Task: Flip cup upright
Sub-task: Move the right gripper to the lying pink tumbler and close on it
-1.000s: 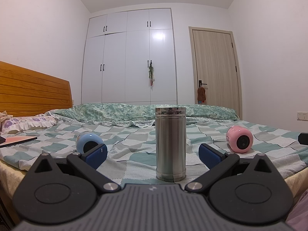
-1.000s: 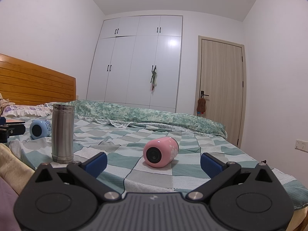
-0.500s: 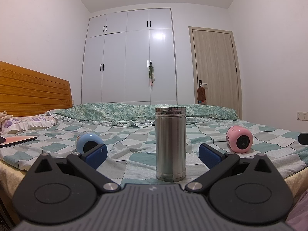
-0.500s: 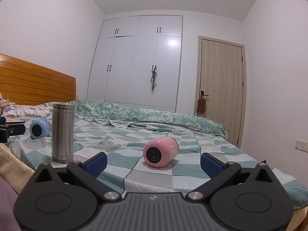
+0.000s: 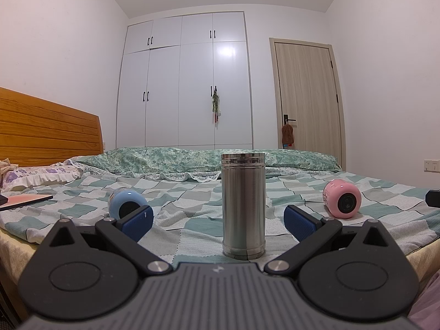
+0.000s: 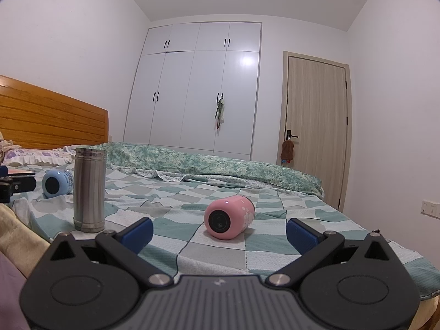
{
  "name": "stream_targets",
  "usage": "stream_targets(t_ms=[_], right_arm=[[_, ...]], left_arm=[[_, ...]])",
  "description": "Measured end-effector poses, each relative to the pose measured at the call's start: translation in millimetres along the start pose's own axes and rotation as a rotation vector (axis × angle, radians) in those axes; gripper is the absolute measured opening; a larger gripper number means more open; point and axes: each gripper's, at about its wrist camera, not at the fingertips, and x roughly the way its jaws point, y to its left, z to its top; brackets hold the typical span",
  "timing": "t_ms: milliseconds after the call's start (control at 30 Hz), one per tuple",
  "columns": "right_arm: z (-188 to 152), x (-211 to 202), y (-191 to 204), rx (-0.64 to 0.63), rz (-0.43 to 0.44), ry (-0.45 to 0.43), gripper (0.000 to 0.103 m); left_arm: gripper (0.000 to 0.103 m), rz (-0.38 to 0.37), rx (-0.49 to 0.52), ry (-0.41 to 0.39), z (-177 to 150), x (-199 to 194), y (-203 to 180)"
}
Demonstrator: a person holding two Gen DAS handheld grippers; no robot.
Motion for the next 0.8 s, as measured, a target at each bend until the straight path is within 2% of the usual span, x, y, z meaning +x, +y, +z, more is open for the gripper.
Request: stream_targets(t_ms=[233,433,567,800], right_arm=[[1,0,1,0.008,0.030,0.010,0.103],[8,11,0,0.025,0.042,0.057,0.103],[18,26,-11,0.040,0.030,0.075,0.103],[39,68,-32,0.039,0.020,0.127,0.103]], left_arm=[[0.103,-0.010,0.010,0.000,2,1,-1],[0.103,-0.074,0.067,0.022,7,5,-15],[0.103,-0.167,0.079,0.028,15,16,-31],[0.103,-0.324,0.114,0.052,28,58,-70]])
